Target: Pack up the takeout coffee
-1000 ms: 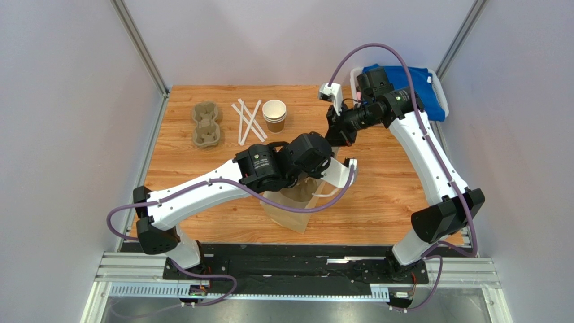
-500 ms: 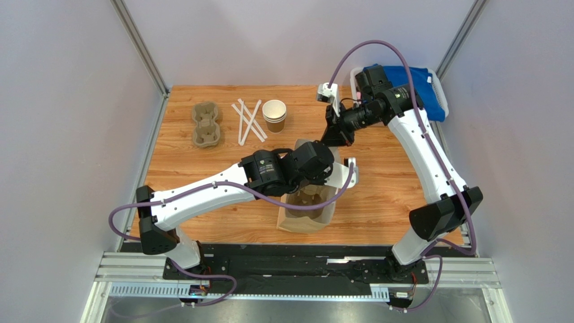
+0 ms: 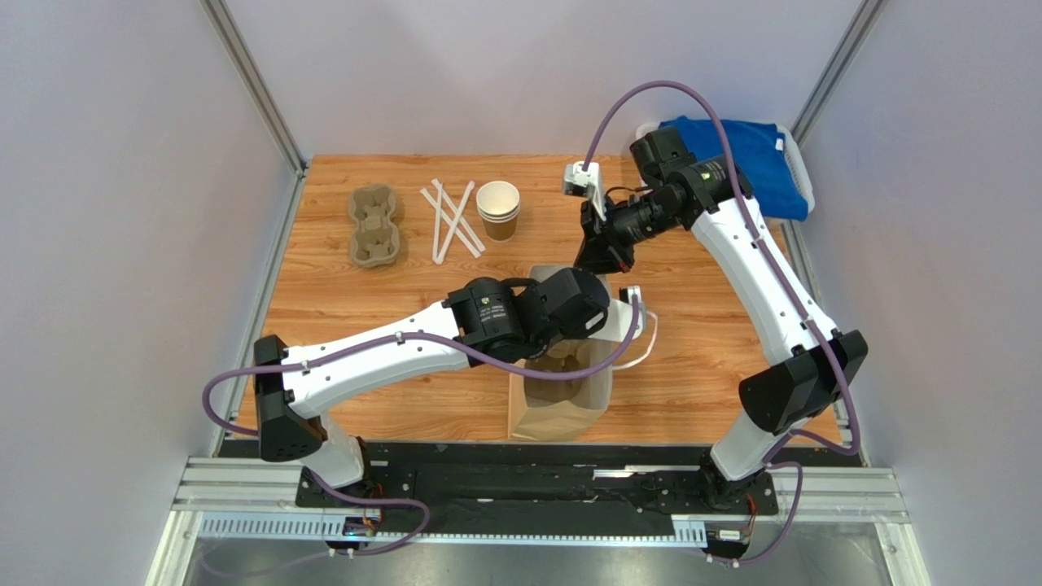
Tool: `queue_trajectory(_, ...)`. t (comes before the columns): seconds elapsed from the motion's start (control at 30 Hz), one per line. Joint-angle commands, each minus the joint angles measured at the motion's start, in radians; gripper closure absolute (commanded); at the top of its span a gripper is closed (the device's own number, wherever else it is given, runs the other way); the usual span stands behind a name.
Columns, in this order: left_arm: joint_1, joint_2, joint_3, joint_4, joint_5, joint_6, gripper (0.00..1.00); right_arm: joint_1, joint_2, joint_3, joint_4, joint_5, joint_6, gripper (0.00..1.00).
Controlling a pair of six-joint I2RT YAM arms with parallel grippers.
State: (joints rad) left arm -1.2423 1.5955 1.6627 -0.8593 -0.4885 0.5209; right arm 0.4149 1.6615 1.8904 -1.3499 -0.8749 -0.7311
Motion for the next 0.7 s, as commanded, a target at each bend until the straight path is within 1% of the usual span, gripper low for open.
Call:
queue_trajectory(0.0, 0.007, -0.068, -0.075, 0.077, -0.071, 0.002, 1.0, 0.005, -0.051, -0.005, 0.006, -0.021, 0.024, 1.0)
queue_trajectory(0.3, 0.03, -0.043, -0.113, 0.105, 0.002, -0.055, 1.0, 0.004, -0.043, 0.015, 0.003, -0.044, 0.024, 1.0)
queue_trajectory(0.43, 0.035, -0.026, -0.129, 0.079, 0.033, -0.088, 1.0, 0.005, -0.04, 0.01, 0.005, -0.049, 0.015, 1.0)
queue_trajectory(0.67, 0.055, -0.022, -0.196, 0.105, 0.031, -0.09, 1.0, 0.005, -0.035, 0.004, 0.014, -0.053, 0.012, 1.0)
